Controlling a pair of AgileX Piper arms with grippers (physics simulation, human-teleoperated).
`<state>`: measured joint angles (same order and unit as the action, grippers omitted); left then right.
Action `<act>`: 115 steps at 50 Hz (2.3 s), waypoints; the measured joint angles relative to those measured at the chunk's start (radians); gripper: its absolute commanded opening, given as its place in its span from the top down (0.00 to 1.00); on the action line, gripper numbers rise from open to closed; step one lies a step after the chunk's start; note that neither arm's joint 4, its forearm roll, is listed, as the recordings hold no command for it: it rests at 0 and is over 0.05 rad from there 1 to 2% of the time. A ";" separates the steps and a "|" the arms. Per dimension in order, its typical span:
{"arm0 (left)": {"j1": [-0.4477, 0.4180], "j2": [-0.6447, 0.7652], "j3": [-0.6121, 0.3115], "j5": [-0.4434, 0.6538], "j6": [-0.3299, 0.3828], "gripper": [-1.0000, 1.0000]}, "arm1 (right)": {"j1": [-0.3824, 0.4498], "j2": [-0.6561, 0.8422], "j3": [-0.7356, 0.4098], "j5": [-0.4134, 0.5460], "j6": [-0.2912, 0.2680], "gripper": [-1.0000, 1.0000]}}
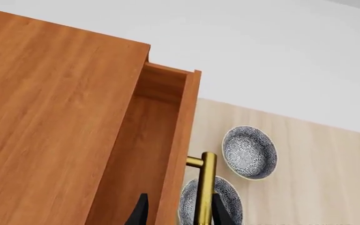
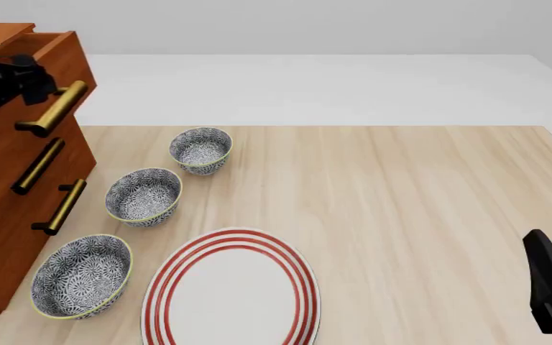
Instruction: Open the top drawer of the cabinet.
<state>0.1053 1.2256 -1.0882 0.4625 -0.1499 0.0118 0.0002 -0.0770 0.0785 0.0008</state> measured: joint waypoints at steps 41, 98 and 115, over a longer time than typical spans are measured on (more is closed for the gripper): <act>-0.025 0.011 -0.026 0.054 -0.027 0.00 | 0.000 0.000 0.000 0.000 0.000 0.00; -0.190 -0.013 -0.004 0.046 -0.133 0.00 | 0.000 0.000 0.000 0.000 0.000 0.00; -0.221 -0.025 0.022 -0.004 -0.208 0.00 | 0.000 0.000 0.000 0.000 0.000 0.00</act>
<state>-0.1160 1.2003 -1.0665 0.4589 -0.3582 0.0118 0.0002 -0.0770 0.0785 0.0008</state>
